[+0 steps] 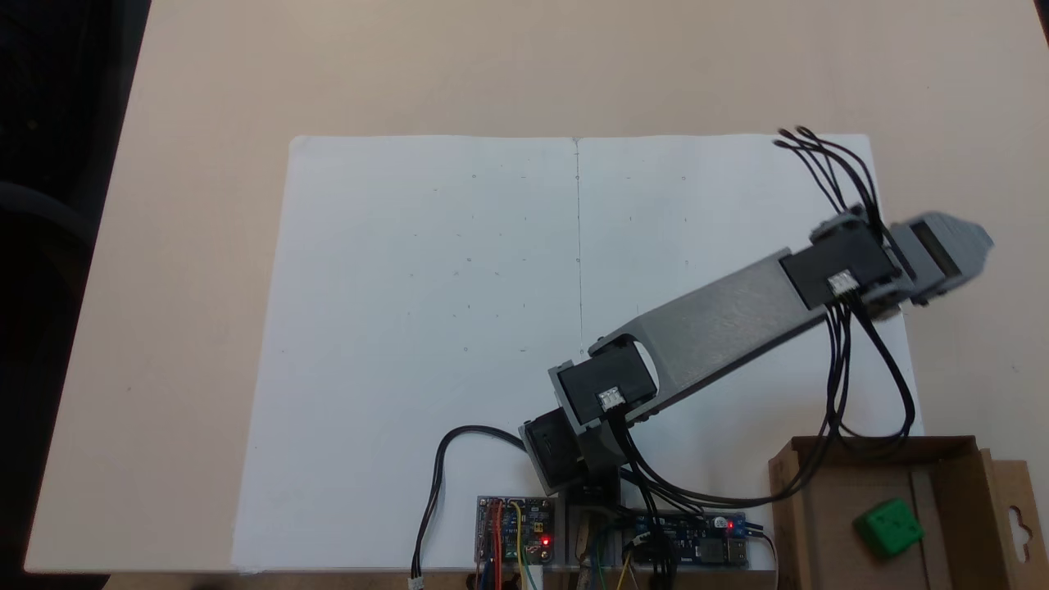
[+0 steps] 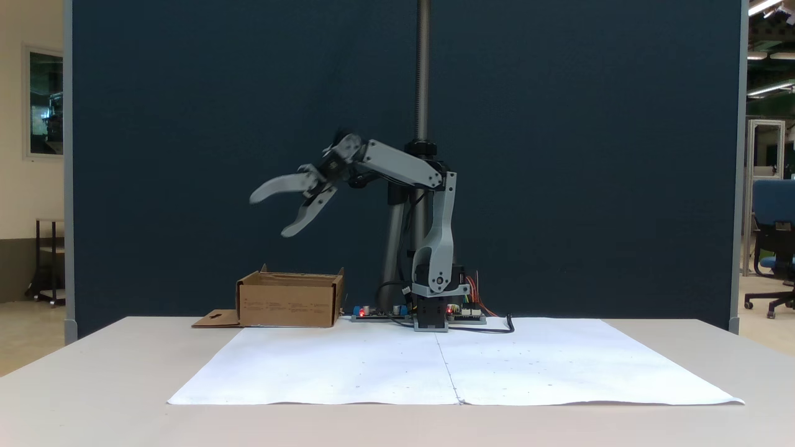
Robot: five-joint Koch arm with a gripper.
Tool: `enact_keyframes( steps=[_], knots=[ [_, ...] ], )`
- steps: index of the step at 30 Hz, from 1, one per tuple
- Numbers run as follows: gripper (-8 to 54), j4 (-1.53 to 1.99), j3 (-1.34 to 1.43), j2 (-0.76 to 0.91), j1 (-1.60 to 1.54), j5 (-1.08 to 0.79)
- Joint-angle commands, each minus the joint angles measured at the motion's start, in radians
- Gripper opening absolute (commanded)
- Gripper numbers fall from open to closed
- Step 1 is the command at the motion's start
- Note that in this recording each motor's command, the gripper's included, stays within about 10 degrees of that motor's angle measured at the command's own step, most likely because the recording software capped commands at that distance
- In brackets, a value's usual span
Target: Grasp a green dice and put it in the bin.
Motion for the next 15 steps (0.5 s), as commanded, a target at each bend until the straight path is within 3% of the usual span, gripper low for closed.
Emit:
enact_keyframes(
  steps=[1,15],
  knots=[
    [41.0,-0.054,-0.049,0.069,-0.100,0.077],
    [43.7,-0.041,-0.025,0.124,-0.808,0.097]
  ],
)
